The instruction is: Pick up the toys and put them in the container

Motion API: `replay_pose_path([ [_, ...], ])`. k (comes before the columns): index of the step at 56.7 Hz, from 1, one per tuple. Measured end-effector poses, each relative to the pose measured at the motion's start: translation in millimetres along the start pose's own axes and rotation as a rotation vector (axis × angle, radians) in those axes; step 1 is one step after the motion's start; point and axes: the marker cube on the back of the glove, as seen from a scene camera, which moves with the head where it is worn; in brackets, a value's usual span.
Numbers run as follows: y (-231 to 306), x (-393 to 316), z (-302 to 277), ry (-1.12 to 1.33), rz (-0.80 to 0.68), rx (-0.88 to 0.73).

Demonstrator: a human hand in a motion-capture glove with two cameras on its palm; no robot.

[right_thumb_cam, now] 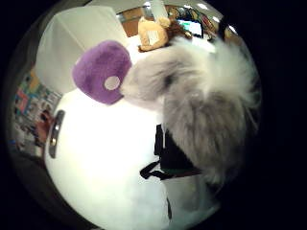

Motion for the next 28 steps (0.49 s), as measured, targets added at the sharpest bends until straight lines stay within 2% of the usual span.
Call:
replay_pose_path([
  [4, -7, -15, -26, -0.009, -0.011, 0.059],
  [7, -27, -20, -60, -0.074, -0.045, 0.161],
  [15, -95, -42, -174, -0.492, -0.503, 0.561],
  [17, -117, -48, -201, -0.575, -0.550, 0.646],
  [18, -131, -50, -213, -0.595, -0.504, 0.672],
  [21, -185, -62, -241, -0.577, -0.170, 0.670],
  [22, -200, -69, -248, -0.577, -0.109, 0.666],
  [28, -283, -109, -261, -0.603, -0.124, 0.677],
])
